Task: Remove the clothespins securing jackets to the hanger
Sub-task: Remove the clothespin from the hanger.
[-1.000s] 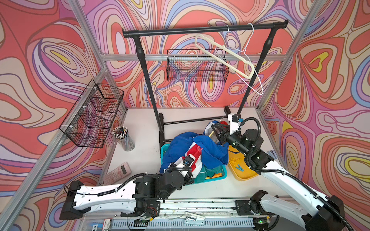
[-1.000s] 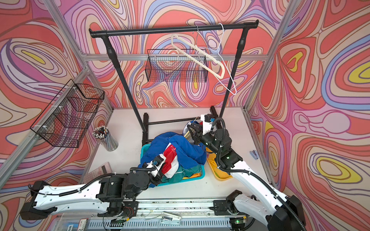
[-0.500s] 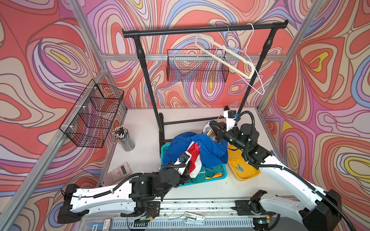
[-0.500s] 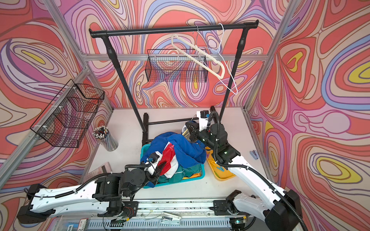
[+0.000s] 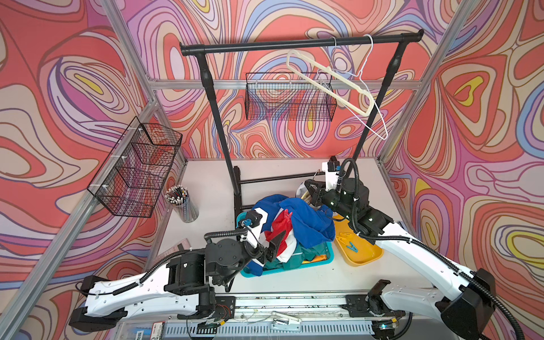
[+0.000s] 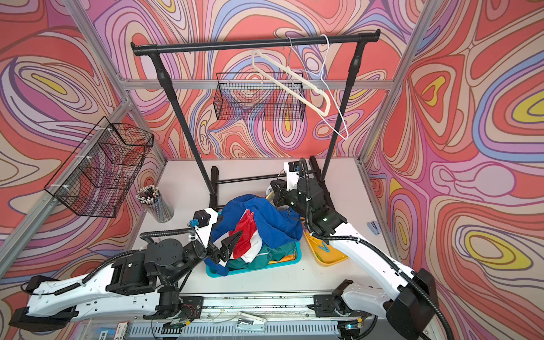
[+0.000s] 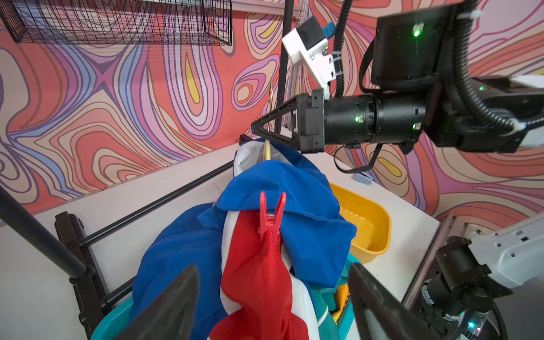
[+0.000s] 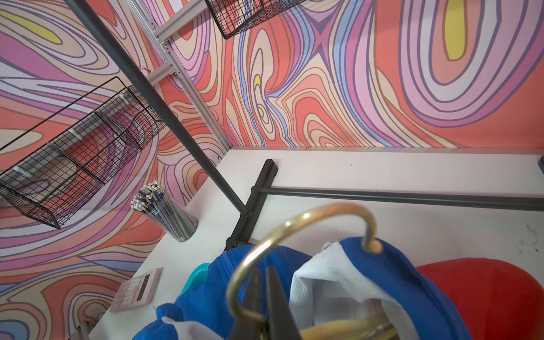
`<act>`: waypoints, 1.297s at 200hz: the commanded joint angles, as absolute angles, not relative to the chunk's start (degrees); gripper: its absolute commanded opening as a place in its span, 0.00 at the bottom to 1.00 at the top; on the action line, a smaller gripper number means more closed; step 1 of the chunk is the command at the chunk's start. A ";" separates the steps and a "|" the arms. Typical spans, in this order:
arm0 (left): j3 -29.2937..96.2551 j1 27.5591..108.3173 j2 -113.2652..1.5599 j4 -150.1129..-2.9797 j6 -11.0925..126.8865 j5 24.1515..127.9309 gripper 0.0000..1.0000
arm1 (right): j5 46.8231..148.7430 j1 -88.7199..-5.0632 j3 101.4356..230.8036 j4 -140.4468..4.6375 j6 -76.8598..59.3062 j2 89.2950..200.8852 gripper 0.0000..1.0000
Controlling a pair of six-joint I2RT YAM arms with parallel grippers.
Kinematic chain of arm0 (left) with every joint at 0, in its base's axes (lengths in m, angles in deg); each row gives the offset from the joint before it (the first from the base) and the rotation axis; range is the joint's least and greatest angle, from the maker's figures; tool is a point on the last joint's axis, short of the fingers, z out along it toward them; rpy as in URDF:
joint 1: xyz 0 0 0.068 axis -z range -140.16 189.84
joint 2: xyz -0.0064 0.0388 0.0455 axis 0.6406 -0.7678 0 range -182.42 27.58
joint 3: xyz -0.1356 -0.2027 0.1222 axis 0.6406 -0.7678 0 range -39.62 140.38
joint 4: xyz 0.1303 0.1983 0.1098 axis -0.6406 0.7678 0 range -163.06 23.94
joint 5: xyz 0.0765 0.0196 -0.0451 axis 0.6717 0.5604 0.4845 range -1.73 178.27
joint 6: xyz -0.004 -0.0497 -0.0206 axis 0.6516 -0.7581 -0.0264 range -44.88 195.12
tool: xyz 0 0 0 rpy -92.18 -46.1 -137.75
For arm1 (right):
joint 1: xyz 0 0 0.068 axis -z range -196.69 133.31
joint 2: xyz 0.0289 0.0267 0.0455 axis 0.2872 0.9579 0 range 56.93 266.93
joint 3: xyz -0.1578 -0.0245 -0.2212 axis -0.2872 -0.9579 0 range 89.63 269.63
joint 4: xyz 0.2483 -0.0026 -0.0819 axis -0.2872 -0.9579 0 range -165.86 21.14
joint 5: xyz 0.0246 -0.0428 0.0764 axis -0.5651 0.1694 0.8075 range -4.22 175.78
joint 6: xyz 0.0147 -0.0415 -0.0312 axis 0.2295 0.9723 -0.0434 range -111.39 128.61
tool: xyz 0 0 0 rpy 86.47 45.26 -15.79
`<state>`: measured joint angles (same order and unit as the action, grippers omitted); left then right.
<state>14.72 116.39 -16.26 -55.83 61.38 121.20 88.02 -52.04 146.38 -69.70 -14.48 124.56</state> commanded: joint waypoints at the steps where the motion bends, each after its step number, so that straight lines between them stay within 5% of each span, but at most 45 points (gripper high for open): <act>1: 19.15 112.43 -20.44 -50.08 59.91 115.81 0.83 | 86.82 -53.14 147.74 -70.04 -14.51 124.73 0.00; 80: 24.53 103.74 -32.52 -51.15 58.69 105.24 0.77 | 85.04 -53.52 148.09 -71.23 -14.44 124.15 0.00; 259: 23.31 101.54 -34.08 -57.59 58.81 102.69 0.28 | 82.32 -54.13 147.98 -72.45 -13.62 124.52 0.00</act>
<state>22.55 101.99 -33.37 -56.11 59.61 103.69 83.41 -53.55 146.84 -71.05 -14.16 124.61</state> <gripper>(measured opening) 0.320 0.029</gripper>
